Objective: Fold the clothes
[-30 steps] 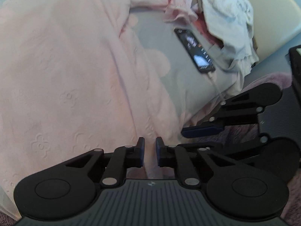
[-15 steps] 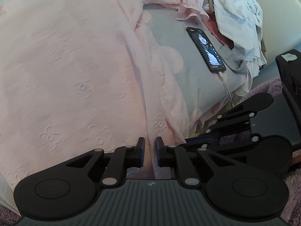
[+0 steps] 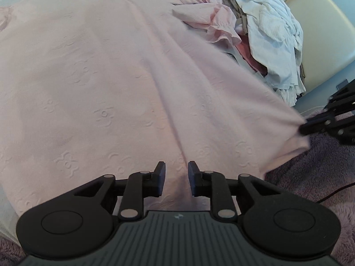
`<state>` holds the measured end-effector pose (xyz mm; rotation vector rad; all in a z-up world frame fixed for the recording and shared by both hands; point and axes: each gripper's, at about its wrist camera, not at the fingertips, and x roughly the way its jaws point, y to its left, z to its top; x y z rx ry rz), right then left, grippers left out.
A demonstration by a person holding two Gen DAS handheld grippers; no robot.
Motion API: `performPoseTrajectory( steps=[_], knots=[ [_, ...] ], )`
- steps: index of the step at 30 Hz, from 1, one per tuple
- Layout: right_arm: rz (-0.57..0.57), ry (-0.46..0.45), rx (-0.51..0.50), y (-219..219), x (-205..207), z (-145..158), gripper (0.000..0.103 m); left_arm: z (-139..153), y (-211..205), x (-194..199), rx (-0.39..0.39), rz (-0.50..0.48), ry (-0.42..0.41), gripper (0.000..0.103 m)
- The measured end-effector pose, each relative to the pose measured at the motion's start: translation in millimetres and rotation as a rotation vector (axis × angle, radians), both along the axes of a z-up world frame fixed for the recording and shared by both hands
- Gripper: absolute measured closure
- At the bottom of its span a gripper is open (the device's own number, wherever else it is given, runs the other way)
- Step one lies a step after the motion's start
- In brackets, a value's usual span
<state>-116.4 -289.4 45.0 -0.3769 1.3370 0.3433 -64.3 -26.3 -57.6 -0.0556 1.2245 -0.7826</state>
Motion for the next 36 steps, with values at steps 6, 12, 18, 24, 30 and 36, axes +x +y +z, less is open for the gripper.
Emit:
performPoseTrajectory(
  steps=[6,12,18,24,30,36],
  knots=[
    [-0.113,0.059,-0.131,-47,14,-25,0.101,3,3,-1,0.007,0.007,-0.011,0.083],
    [-0.191,0.138,-0.152,-67,17,-67,0.096,6,15,2,0.033,0.076,-0.019,0.08],
    [-0.116,0.026,-0.139,-43,15,-46,0.076,13,42,5,0.08,0.219,-0.05,0.073],
    [0.045,-0.033,-0.042,12,21,-39,0.076,19,89,-2,0.163,0.378,-0.069,0.063],
    [0.245,-0.046,0.061,83,30,-47,0.074,13,131,-17,0.246,0.519,-0.034,0.058],
    [0.392,-0.077,0.155,140,39,-61,0.069,-12,134,-38,0.247,0.476,0.029,0.06]
  ],
)
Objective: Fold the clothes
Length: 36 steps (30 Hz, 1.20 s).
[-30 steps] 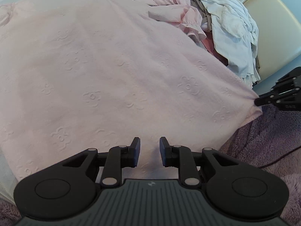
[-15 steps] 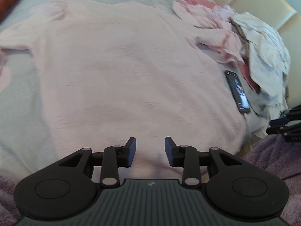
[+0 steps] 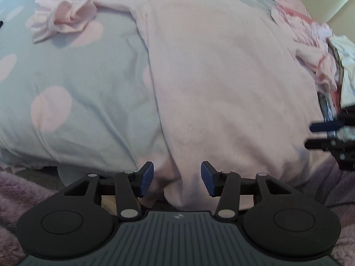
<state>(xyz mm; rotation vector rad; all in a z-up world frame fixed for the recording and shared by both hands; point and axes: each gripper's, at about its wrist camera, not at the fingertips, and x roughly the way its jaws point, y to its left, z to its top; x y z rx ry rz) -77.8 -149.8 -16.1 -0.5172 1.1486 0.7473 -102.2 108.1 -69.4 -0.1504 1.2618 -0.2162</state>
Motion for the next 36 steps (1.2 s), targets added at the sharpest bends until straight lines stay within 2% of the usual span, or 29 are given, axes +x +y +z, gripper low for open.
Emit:
performPoseTrajectory(
  steps=[2,4,5,8,10,12,15,20,24,28,31,33,35,36],
  knots=[
    [0.035,0.012,0.018,14,-2,-8,0.069,-8,-8,-4,-0.01,-0.04,0.017,0.06],
    [0.073,0.014,0.027,25,-6,-17,0.069,-20,-18,-6,0.001,-0.082,0.042,0.068],
    [0.084,0.013,0.027,29,-8,-21,0.069,-25,-22,-5,0.017,-0.098,0.055,0.08],
    [0.11,0.032,0.031,37,-15,-30,0.069,-27,-24,-3,0.002,-0.121,0.051,0.099],
    [0.131,0.024,0.022,39,-20,-32,0.068,-19,-26,-5,-0.027,-0.152,0.033,0.102],
    [0.14,0.011,0.018,38,-24,-34,0.062,-9,-30,-6,-0.053,-0.196,0.016,0.103],
    [0.09,0.01,0.019,30,-22,-37,0.061,14,-36,-1,-0.109,-0.247,-0.016,0.103],
    [-0.086,0.004,0.053,-4,-8,-36,0.061,52,-60,28,-0.213,-0.31,-0.061,0.103],
    [-0.222,-0.015,0.079,-31,2,-30,0.061,58,-97,59,-0.26,-0.374,-0.088,0.103],
    [-0.304,-0.053,0.069,-46,7,-26,0.061,48,-125,85,-0.287,-0.386,-0.064,0.099],
    [-0.328,-0.07,0.064,-51,7,-25,0.061,41,-135,94,-0.263,-0.388,-0.052,0.091],
    [-0.329,-0.09,0.063,-51,4,-22,0.061,38,-134,97,-0.268,-0.366,-0.051,0.074],
    [-0.32,-0.101,0.082,-53,0,-16,0.061,37,-131,97,-0.286,-0.354,-0.054,0.062],
    [-0.313,-0.104,0.098,-54,-1,-12,0.06,40,-128,98,-0.295,-0.346,-0.062,0.062]
  ],
)
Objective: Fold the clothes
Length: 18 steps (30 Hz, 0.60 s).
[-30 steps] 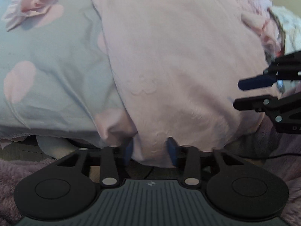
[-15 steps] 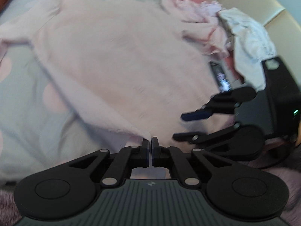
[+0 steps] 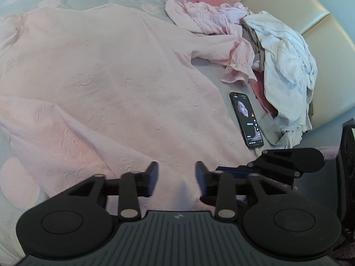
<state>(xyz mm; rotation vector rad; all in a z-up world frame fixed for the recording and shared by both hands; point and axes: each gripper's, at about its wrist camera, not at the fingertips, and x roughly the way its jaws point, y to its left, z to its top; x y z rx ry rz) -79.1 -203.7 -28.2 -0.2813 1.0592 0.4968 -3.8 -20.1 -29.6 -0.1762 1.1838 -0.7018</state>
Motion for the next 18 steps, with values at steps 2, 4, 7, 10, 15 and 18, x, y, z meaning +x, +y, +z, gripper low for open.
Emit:
performPoseTrajectory(
  steps=[2,4,7,10,15,18],
  knots=[
    [0.014,-0.019,0.005,5,-3,5,0.06,7,9,2,-0.014,0.03,-0.02,0.062],
    [0.04,-0.031,0.012,8,-4,7,0.06,15,26,1,0.0,0.085,-0.047,0.062],
    [0.104,-0.029,0.039,17,-4,7,0.06,16,53,-5,0.066,0.159,-0.061,0.062],
    [0.193,-0.024,0.009,35,-7,-5,0.06,10,78,-14,0.119,0.218,-0.053,0.062],
    [0.292,-0.029,-0.143,54,-6,-33,0.06,-12,100,-35,0.143,0.263,-0.004,0.062],
    [0.278,-0.012,-0.163,51,0,-39,0.086,-22,104,-46,0.149,0.262,0.015,0.062]
  ],
)
